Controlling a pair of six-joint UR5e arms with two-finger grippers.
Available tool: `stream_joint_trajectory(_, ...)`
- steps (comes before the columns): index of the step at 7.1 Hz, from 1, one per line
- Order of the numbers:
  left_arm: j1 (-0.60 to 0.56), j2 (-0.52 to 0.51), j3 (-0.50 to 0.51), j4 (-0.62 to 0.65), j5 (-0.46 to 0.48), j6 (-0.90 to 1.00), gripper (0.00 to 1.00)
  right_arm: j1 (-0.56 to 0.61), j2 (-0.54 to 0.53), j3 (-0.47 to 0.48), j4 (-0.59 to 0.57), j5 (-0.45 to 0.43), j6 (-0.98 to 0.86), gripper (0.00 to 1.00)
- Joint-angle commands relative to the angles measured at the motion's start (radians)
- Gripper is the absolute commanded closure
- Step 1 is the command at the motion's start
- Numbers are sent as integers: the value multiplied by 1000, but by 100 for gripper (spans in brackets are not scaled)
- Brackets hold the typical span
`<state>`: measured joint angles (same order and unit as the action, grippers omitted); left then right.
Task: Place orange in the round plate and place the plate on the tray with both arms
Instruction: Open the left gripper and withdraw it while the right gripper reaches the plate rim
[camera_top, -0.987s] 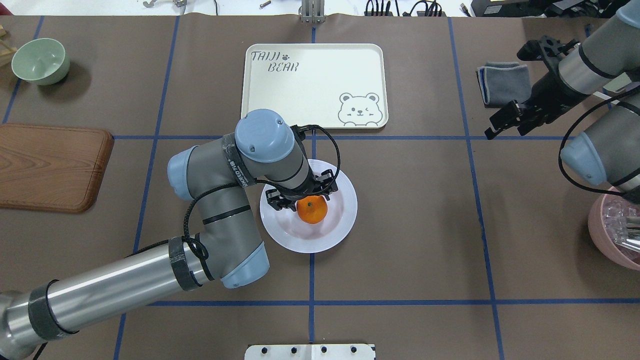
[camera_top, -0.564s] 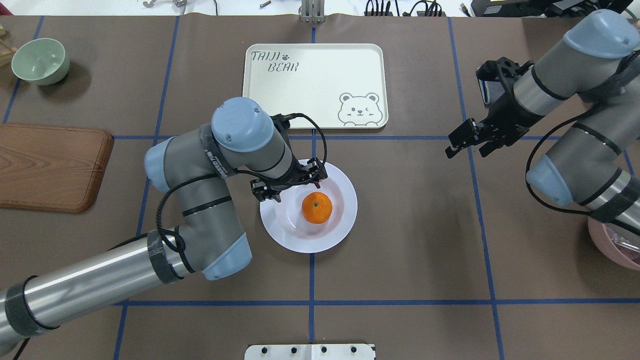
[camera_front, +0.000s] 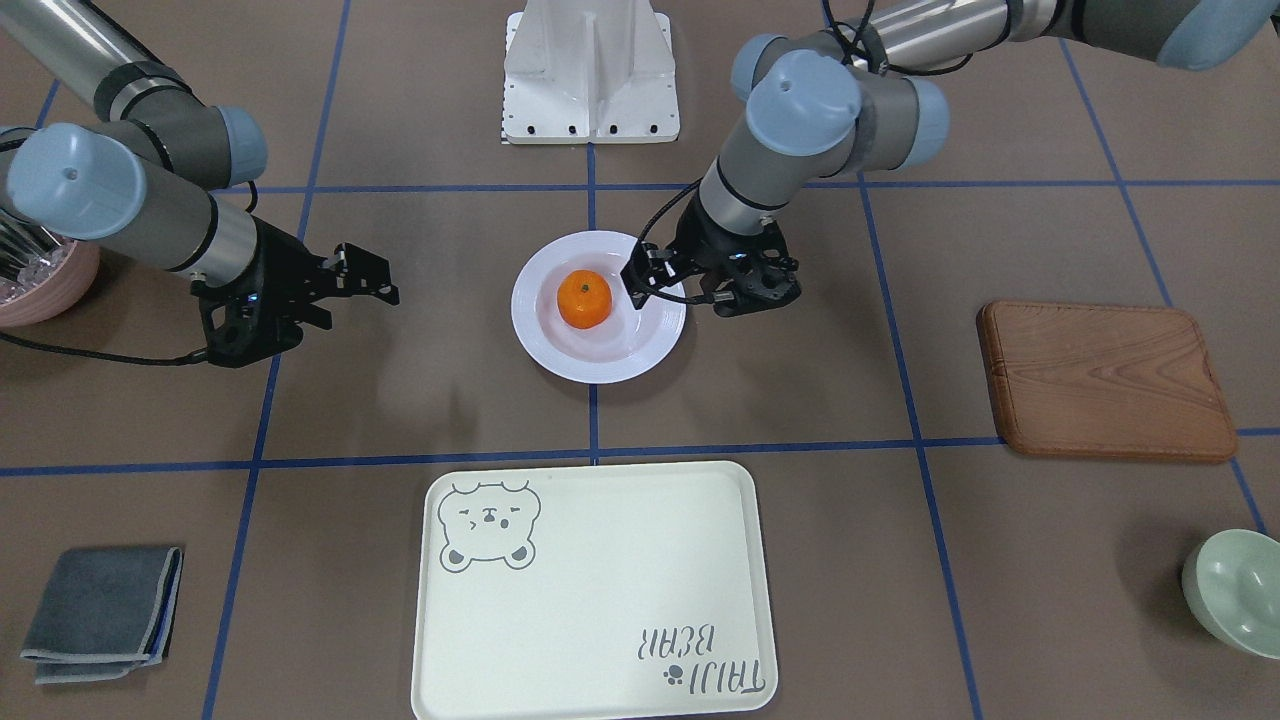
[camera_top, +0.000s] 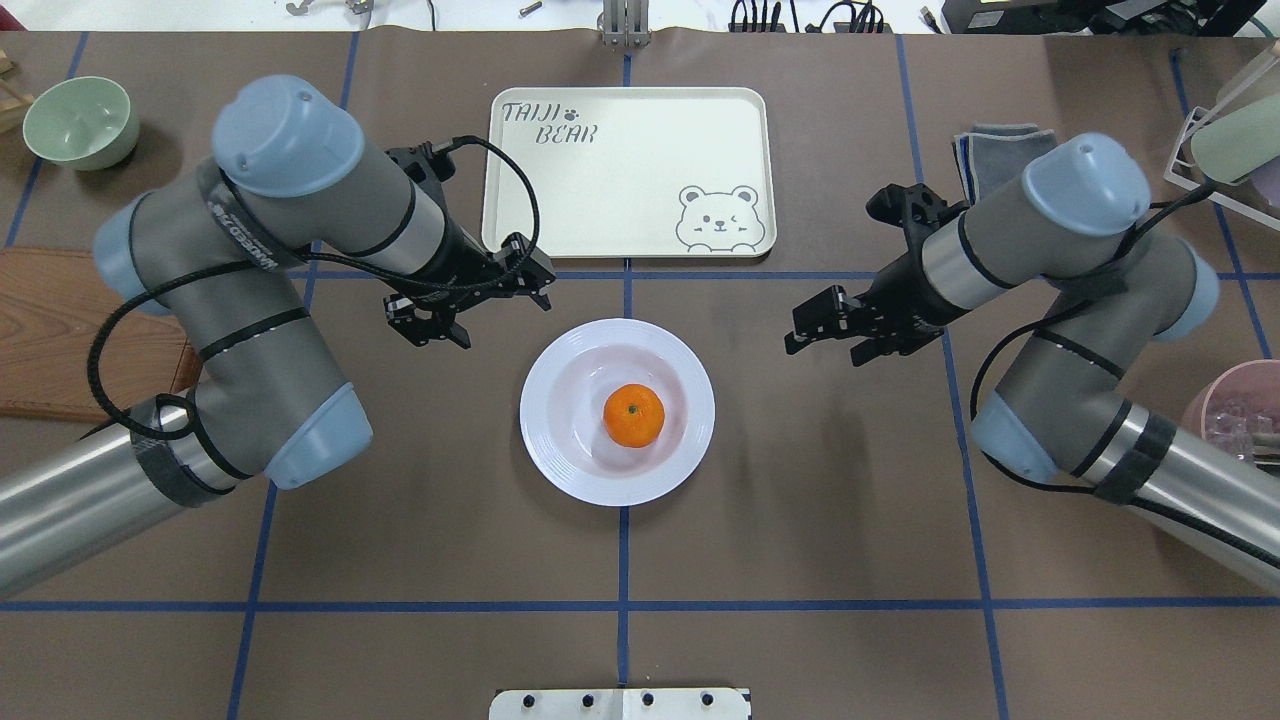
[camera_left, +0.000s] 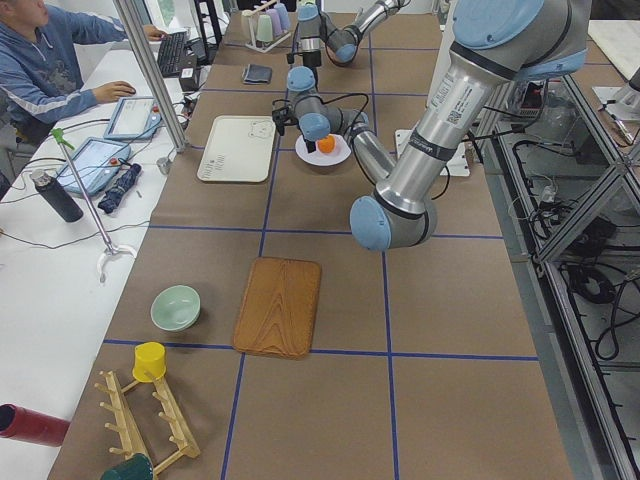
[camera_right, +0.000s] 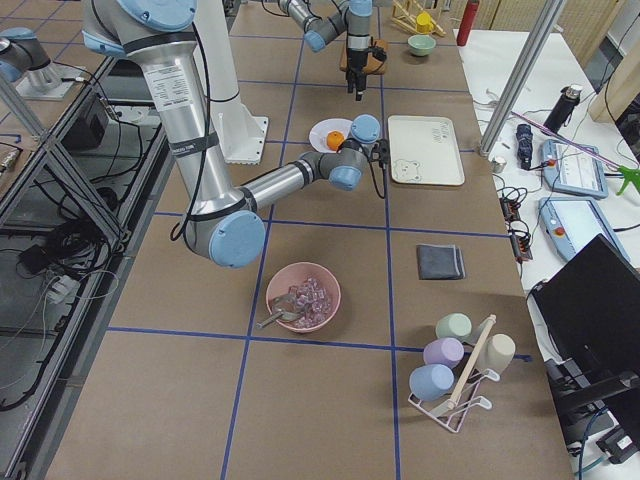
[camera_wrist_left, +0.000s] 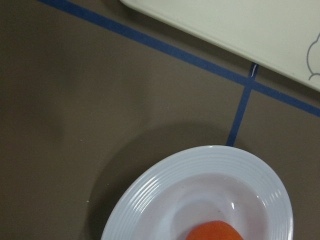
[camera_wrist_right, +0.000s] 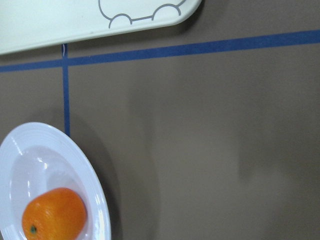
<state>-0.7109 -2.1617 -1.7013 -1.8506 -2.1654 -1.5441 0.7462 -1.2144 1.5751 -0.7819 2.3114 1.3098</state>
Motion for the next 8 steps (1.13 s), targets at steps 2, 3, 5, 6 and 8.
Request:
stream_joint_trajectory(2,-87,84,-35,1,-11,175,2,-170,19,-66,384,-353,424,0)
stream_joint_trajectory(3,-105,97,-38,1,-13,195,2,-210,18,-66,436,-418,475,0)
stream_joint_trajectory(5,-108,97,-40,7,-13,196,2,-264,3,-105,536,-489,476,0)
stream_joint_trajectory(6,-108,97,-40,7,-11,196,2,-277,7,-134,562,-494,473,0)
stream_joint_trajectory(8,-107,97,-40,7,-11,194,2,-287,12,-136,561,-501,473,1)
